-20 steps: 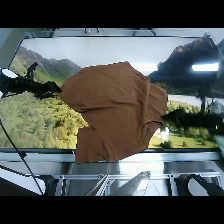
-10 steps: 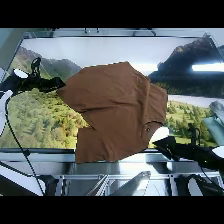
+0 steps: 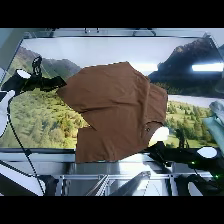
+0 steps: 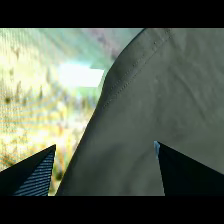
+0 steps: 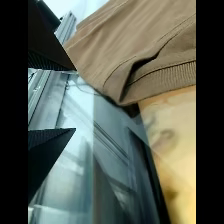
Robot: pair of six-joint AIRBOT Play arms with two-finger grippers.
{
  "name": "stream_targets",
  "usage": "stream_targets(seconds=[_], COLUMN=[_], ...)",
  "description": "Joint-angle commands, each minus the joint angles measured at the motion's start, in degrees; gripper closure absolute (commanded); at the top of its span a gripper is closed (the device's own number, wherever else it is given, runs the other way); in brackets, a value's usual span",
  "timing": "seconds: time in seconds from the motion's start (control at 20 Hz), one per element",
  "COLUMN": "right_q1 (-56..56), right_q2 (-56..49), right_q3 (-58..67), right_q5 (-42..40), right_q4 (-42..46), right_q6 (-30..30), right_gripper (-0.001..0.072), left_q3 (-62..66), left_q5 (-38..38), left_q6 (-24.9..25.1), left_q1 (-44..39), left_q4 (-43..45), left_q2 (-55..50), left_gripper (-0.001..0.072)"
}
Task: Fold the shirts.
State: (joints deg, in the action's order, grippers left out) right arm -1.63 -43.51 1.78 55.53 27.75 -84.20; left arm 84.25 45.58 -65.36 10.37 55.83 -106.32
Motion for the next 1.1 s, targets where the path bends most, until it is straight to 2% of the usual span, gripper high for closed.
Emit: stream_targets(seconds=[0.0, 0.1, 0.15, 0.2, 0.25, 0.3, 0.35, 0.55, 0.7, 0.85, 1.05], right_q1=[10.62, 13.57, 14.08, 14.43, 14.6, 14.69, 14.69, 11.39, -3.28, -23.26, -43.12], right_q2=[-5.81, -9.66, -11.76, -13.6, -15.3, -16.57, -17.42, -15.26, -9.55, -0.33, 5.25], right_q3=[-0.09, 0.15, 0.61, 1.2, 1.97, 2.71, 3.65, 6.05, 9.33, 20.13, 43.36], right_q5=[-12.83, -15.3, -15.19, -14.82, -14.21, -13.42, -12.31, -9.84, -2.16, 10.99, 21.44], right_q4=[-13.18, -23.91, -29.05, -33.0, -35.82, -37.24, -37.68, -35.98, -30.1, -30.38, -30.64], right_q6=[5.05, 13.6, 18.36, 22.45, 26.18, 27.96, 29.64, 30.51, 30.56, 30.84, 27.1], right_gripper=[0.0331, 0.0372, 0.0372, 0.0401, 0.0585, 0.061, 0.068, 0.0688, 0.0689, 0.0689, 0.069], left_q3=[0.02, 0.0, 0.0, 0.0, 0.09, 0.39, 1.46, 9.68, 11.96, 11.96, 11.96], left_q5=[1.57, 2.47, 2.19, 1.77, 1.4, 1.6, 2.82, 13.86, 20.83, 28.24, 38.95], left_q6=[0.0, -0.02, -0.02, -0.02, -0.02, -0.02, -0.02, -1.73, -2.91, -1.66, -1.51], left_q1=[0.0, 0.0, 0.0, 0.0, 0.04, 0.15, 0.35, 3.54, 8.24, 13.9, 18.1], left_q4=[-0.04, -0.09, -0.09, -0.11, -0.04, -0.07, -0.04, -0.07, -1.66, -12.72, -27.26], left_q2=[-1.73, -2.95, -3.02, -2.75, -2.45, -2.03, -1.95, -1.57, 4.17, 15.13, 30.64], left_gripper=[0.001, 0.0012, 0.0124, 0.0398, 0.061, 0.0673, 0.0679, 0.0681, 0.0681, 0.0681, 0.0681])
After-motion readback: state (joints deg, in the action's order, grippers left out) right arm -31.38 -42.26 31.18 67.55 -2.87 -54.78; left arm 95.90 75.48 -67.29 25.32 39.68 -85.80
